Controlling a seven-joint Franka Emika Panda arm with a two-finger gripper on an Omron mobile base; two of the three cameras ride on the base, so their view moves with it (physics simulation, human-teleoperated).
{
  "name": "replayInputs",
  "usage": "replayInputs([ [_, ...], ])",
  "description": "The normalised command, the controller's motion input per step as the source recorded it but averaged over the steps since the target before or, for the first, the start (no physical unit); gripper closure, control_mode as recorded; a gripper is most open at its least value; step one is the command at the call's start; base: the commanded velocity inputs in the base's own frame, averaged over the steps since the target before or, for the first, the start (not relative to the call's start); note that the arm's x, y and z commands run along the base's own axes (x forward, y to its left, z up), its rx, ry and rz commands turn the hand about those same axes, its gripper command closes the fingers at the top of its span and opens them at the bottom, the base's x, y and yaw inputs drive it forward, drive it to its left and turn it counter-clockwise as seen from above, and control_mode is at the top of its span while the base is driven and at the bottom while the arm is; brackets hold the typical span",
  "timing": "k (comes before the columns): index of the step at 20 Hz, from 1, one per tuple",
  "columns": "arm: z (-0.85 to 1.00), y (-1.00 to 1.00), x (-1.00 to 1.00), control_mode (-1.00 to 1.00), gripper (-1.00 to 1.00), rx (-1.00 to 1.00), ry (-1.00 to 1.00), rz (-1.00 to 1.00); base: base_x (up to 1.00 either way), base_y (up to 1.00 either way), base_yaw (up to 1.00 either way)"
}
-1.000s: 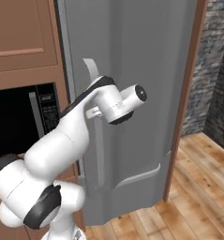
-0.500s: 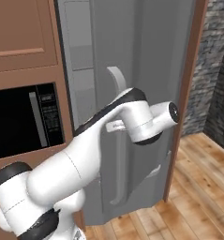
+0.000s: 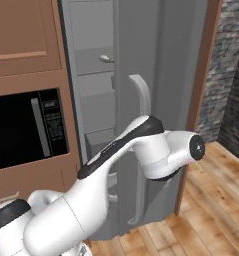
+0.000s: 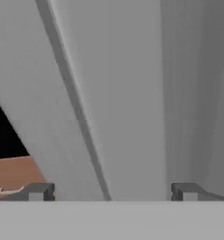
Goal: Gather the sweet potato and bell pepper from the fridge and place them on a tray on the dining counter. Then gather the steak and fish from the fridge and place them on the other tray.
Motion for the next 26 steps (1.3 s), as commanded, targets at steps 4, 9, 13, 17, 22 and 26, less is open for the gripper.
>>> replayInputs([
  [4,0.26,-0.37,-0.59,-1.00,-1.00,0.00,-0.07,-0.11,0.00,0.00,0.00],
  [9,0.01,-0.51,-0.04,-1.00,-1.00,0.00,0.00,-0.02,0.00,0.00,0.00],
  [13,0.12,-0.03,-0.91,-1.00,-1.00,0.00,-0.12,-0.13,0.00,0.00,0.00],
  [17,0.39,0.12,-0.99,-1.00,-1.00,-0.04,-0.23,-0.20,0.00,0.00,0.00],
  [22,0.66,0.63,-0.43,-1.00,-1.00,-0.16,-0.19,-0.22,0.00,0.00,0.00],
  [26,0.80,0.95,0.00,-1.00,-1.00,-0.27,-0.13,-0.22,0.00,0.00,0.00],
])
